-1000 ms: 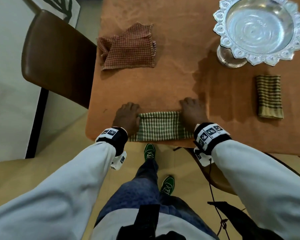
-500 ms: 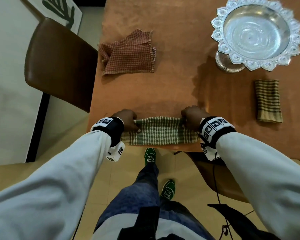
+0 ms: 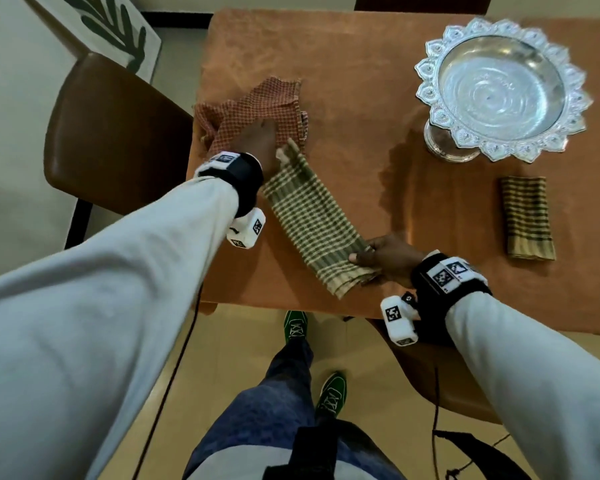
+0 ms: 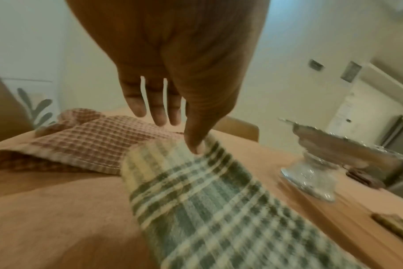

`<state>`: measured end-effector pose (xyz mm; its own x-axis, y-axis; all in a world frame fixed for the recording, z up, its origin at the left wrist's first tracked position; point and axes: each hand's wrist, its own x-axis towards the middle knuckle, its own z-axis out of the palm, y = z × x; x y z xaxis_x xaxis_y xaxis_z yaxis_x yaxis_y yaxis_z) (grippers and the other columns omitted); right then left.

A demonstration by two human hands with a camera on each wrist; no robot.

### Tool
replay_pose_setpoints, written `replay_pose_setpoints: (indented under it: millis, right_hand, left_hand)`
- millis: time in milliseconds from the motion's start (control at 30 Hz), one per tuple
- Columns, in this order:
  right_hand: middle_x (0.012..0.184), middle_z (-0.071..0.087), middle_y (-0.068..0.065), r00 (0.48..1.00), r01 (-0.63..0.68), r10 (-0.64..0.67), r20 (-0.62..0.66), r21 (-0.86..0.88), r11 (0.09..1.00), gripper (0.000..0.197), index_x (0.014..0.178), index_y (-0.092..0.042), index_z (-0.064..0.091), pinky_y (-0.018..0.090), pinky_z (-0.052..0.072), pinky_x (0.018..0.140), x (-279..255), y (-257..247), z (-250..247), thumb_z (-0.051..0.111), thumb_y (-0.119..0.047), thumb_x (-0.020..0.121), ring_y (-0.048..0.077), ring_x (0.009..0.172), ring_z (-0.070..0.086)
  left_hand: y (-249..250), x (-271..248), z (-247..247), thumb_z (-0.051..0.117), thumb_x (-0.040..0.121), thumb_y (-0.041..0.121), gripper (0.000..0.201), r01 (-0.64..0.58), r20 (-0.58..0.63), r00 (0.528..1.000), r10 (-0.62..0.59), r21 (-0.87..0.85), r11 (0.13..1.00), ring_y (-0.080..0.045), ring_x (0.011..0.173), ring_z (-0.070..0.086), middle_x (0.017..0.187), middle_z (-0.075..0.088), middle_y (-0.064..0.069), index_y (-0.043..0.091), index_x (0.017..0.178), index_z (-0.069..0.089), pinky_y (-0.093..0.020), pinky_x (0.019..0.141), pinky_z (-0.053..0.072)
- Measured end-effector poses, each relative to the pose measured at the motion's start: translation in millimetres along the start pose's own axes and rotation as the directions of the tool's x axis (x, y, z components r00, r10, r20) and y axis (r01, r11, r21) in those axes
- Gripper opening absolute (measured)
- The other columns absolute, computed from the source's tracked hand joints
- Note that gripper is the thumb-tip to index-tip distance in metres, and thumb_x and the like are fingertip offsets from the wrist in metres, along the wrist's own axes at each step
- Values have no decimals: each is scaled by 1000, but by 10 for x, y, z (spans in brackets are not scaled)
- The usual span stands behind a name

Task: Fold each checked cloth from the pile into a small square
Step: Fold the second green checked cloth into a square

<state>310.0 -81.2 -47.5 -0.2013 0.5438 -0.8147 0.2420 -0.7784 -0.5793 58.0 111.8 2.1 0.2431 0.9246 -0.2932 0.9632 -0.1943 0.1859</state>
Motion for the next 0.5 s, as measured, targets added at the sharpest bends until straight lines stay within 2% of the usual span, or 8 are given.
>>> replay_pose_setpoints:
  millis: [67,167,233,300,333,400,467,500]
  right_hand:
    - [84,72,20,995,-103,93,-48,-287,952,31,106,6,67,34,57,59,70,35,86,72,-19,88,30,67,67]
    - [77,68,12,980,-198,121,-157,-722,663,37,96,3,68,28,47,58,100,-34,143,69,-33,88,25,67,62]
    - [94,66,14,959,-207,-70,-273,-850,484,34,92,-5,62,30,44,66,99,-121,175,63,-40,91,26,78,58]
    - [112,62,16,879,-142,-363,-310,-896,421,29,103,-8,57,37,49,79,152,-210,245,53,-35,94,31,95,60]
    - [125,57,16,847,-49,-465,-258,-909,414,33,117,-8,54,42,48,90,230,-239,297,49,-33,95,34,110,56]
    - [158,28,11,885,134,-465,-22,-945,299,53,148,-14,31,53,26,114,388,-288,449,40,-33,99,33,144,27]
    - [165,-7,1,936,204,-312,161,-973,108,64,157,-25,3,57,1,119,523,-223,522,31,-43,102,25,151,-7]
    - [164,-15,0,946,200,-267,186,-979,26,67,156,-28,-4,59,-4,119,547,-147,498,28,-50,102,24,150,-14]
  left_hand:
    - [141,-115,168,68,84,21,56,57,-65,996,-54,48,997,-38,121,48,134,47,-16,7,132,43,-47,93,43]
    - [130,-500,581,58,88,29,35,203,-14,978,-207,-150,968,-36,107,58,121,58,-13,10,117,56,-42,83,48]
    - [136,-798,859,56,93,36,33,300,183,947,-263,-224,927,-36,93,61,110,65,-16,6,104,60,-36,71,46]
    - [227,-1070,1119,57,94,39,38,286,234,944,-232,-235,929,-37,98,60,113,62,-17,4,110,57,-36,72,45]
    - [304,-1189,1214,58,92,38,42,240,193,961,-196,-235,942,-38,107,56,120,56,-17,6,118,52,-39,79,47]
    - [401,-1343,1442,58,90,39,58,97,112,990,-82,-136,986,-40,131,39,143,38,-17,13,138,39,-46,103,39]
    - [417,-1474,1609,50,92,50,75,-11,149,989,11,-2,1000,-36,148,11,161,11,-10,18,152,19,-50,119,16]
    - [382,-1539,1687,43,92,56,80,-38,160,987,30,46,998,-33,150,2,164,2,-7,20,155,10,-50,121,9]
